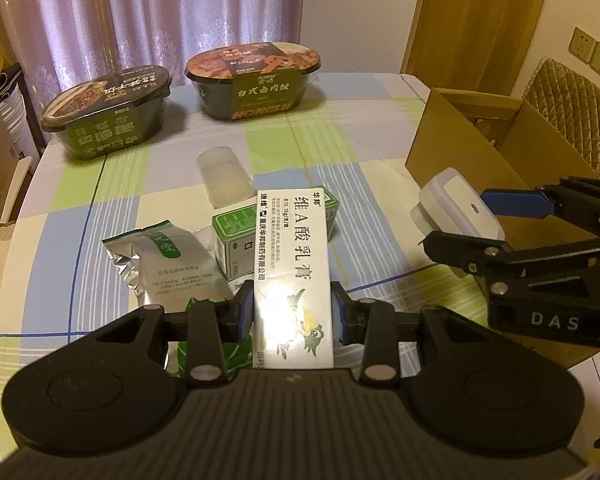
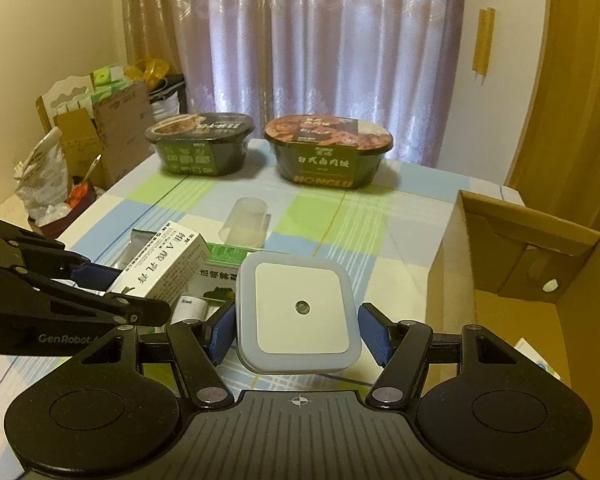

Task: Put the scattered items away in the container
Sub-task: 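Carry the vitamin box and night light over the cardboard box with both tools, then open the left tool to drop the vitamin box while the right tool releases the night light into the box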

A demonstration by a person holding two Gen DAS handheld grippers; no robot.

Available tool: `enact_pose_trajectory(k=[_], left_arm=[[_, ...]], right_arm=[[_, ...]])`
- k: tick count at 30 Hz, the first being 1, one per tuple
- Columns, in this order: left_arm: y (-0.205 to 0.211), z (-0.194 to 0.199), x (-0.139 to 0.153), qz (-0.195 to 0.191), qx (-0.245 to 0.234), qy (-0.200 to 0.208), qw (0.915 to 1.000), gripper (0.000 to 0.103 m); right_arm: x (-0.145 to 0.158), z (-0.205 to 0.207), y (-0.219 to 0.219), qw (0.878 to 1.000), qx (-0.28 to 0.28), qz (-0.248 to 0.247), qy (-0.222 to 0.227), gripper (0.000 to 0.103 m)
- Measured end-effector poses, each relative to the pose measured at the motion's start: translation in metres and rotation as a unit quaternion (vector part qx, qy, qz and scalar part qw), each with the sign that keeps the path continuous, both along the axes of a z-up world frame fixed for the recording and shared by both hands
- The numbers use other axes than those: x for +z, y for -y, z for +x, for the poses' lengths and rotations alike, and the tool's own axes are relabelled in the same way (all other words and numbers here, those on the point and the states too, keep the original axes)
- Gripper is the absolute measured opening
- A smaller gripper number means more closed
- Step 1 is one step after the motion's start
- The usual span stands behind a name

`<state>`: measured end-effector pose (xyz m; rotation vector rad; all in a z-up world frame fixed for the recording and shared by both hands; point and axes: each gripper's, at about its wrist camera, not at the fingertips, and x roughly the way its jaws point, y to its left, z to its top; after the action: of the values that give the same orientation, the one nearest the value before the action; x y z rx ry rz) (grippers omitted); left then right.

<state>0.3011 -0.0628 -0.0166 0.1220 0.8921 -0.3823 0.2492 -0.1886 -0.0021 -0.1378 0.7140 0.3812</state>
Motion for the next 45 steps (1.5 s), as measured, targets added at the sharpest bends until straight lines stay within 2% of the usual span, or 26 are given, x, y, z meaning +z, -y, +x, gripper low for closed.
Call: enact_pose_trajectory(k=[14,25,31,45], left_arm=[[0.016,-0.019,0.015,-0.018,-0.03,0.008,0.9993,0.033],[0.042,-0.04,0.019,-0.026,-0.07,0.002,0.9972,0.033],[0.057,-0.06,0.028,-0.032,-0.086,0.009,0.9957,0.033],[0.099,-0.092,0.047,-0.051,-0.119,0.023,0.9913,0.033]], right_arm=[[0.015,-0.03,0.021,0.999,-0.034,0.002,0.022,0.068],[0.027,-0.071,0.056,0.995,-0.101,0.019,0.017,0.068],[0.04,-0.095,0.076,0.99,-0.132,0.028,0.03,0.068],[0.058,-0.126,0.123,0.982,-0.179,0.005,0.06,0.068]])
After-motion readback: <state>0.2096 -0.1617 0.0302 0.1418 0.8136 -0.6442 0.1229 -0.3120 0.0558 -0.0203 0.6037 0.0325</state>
